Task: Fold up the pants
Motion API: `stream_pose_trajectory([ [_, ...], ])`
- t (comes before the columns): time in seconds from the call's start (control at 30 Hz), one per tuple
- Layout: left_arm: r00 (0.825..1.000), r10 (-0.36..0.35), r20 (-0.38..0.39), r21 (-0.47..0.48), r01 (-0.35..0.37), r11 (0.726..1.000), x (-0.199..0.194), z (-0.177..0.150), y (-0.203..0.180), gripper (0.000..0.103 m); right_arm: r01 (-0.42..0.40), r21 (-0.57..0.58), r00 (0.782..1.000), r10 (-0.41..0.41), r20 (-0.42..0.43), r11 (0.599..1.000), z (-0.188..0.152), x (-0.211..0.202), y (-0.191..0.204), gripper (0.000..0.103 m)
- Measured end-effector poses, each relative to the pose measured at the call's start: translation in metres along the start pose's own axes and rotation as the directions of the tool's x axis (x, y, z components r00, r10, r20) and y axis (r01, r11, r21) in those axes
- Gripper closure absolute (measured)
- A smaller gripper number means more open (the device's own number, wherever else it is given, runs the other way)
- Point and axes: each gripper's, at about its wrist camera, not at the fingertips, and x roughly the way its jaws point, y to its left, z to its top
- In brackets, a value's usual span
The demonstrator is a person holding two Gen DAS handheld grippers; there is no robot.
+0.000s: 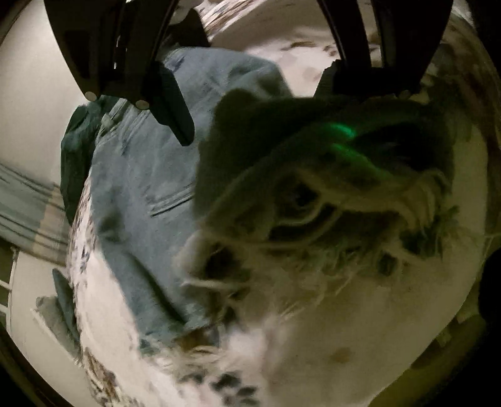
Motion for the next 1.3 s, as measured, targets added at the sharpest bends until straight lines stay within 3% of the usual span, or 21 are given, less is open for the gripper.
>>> stream_pose_trajectory([
  [0.07, 0.999, -0.034, 0.027, 0.008, 0.034, 0.999, -0.008, 0.001, -0.011, 0.034, -0.007, -0.003, 1.0, 0.007, 0.002, 1.0, 0.0, 0.0, -0.002, 0.014],
  [0.2, 0.999, 0.015, 0.039, 0.025, -0.016, 1.0, 0.0, 0.009, -0.018, 0.039, -0.011, -0.013, 1.0, 0.011, 0.0, 1.0, 0.0, -0.001, -0.004, 0.014],
  [0.27, 0.998, 0.05, 0.05, 0.007, -0.05, 0.999, 0.0, 0.009, -0.016, 0.065, -0.001, -0.019, 1.0, 0.001, 0.008, 1.0, 0.0, 0.0, -0.004, 0.016],
  [0.3, 0.996, 0.074, 0.058, 0.016, -0.075, 0.997, -0.002, 0.006, -0.017, 0.076, 0.015, -0.023, 1.0, -0.015, 0.016, 1.0, -0.001, 0.0, -0.004, 0.027],
  [0.33, 0.995, 0.072, 0.064, 0.034, -0.074, 0.997, -0.005, 0.004, -0.017, 0.079, 0.049, -0.027, 0.998, -0.048, 0.026, 0.998, -0.002, 0.0, -0.003, 0.045],
  [0.37, 0.995, 0.069, 0.066, 0.059, -0.073, 0.996, -0.008, 0.003, -0.02, 0.081, 0.089, -0.031, 0.995, -0.088, 0.044, 0.996, -0.004, -0.001, -0.002, 0.048],
  [0.43, 0.996, 0.062, 0.064, 0.092, -0.068, 0.993, -0.015, 0.003, -0.022, 0.083, 0.095, -0.019, 0.993, -0.094, 0.071, 0.995, -0.009, -0.008, -0.002, 0.064],
  [0.5, 0.997, 0.052, 0.055, 0.134, -0.059, 0.989, -0.027, 0.005, -0.029, 0.084, 0.093, -0.003, 0.991, -0.092, 0.094, 0.996, -0.015, -0.017, 0.0, 0.071],
  [0.73, 0.999, 0.041, 0.022, 0.299, -0.046, 0.953, -0.076, 0.004, -0.075, 0.085, 0.098, 0.042, 0.983, -0.103, 0.151, 0.994, -0.044, -0.045, 0.03, 0.076],
  [1.03, 0.998, 0.051, -0.027, 0.502, -0.031, 0.865, -0.109, -0.018, -0.166, 0.085, 0.009, 0.138, 0.971, -0.042, 0.234, 0.99, -0.076, -0.108, 0.068, 0.077],
  [1.2, 0.991, 0.043, -0.123, 0.614, 0.042, 0.788, -0.09, -0.056, -0.242, 0.085, -0.054, 0.174, 0.927, -0.015, 0.374, 0.983, -0.067, -0.173, 0.086, 0.077],
  [1.3, 0.981, 0.027, -0.19, 0.676, 0.111, 0.729, -0.063, -0.085, -0.297, 0.085, -0.088, 0.193, 0.88, -0.014, 0.475, 0.977, -0.052, -0.214, 0.095, 0.077],
])
